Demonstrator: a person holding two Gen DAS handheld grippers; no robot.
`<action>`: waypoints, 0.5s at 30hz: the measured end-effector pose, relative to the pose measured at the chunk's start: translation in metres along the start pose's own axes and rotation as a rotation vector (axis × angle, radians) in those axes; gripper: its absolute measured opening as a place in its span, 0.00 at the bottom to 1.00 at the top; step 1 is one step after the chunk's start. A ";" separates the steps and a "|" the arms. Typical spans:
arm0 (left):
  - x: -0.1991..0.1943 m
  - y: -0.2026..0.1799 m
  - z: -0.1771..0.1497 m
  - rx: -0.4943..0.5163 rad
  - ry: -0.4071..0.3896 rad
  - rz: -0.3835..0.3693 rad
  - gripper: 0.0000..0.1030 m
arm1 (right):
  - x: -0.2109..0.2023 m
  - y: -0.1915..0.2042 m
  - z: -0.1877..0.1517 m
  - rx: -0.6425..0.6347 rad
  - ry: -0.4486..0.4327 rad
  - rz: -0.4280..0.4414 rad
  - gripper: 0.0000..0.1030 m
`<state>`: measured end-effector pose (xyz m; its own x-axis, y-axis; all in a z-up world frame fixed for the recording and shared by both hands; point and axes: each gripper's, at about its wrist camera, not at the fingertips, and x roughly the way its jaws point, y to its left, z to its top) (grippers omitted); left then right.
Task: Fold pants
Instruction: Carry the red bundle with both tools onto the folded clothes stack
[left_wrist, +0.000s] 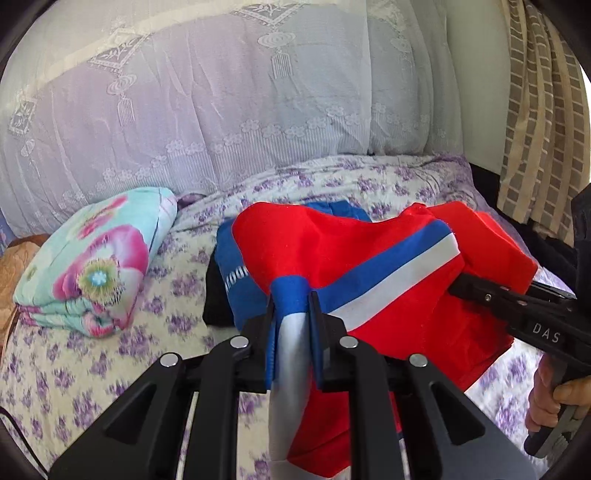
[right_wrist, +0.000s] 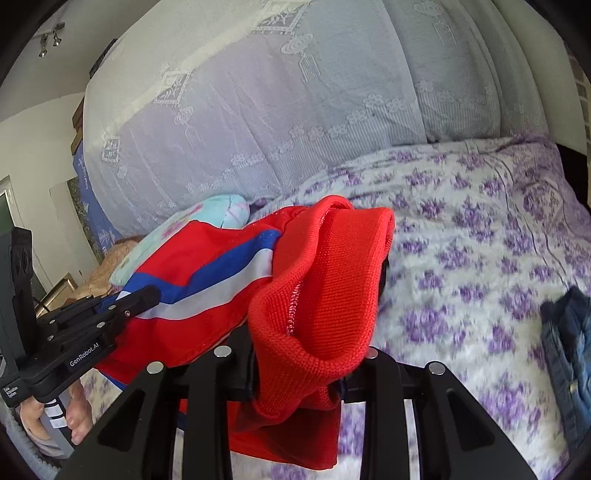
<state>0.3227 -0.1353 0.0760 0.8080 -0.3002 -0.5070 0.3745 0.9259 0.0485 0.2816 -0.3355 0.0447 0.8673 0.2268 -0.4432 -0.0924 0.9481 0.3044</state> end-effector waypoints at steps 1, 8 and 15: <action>0.010 0.005 0.016 -0.011 -0.005 0.002 0.13 | 0.011 -0.002 0.015 0.008 -0.013 -0.002 0.29; 0.116 0.043 0.078 -0.097 0.071 0.023 0.14 | 0.121 -0.029 0.085 0.075 -0.009 -0.027 0.30; 0.197 0.077 0.045 -0.176 0.112 0.080 0.49 | 0.208 -0.049 0.060 -0.013 0.065 -0.130 0.57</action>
<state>0.5305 -0.1334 0.0185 0.7725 -0.2062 -0.6006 0.2184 0.9744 -0.0535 0.4957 -0.3483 -0.0117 0.8387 0.1153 -0.5323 0.0121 0.9732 0.2298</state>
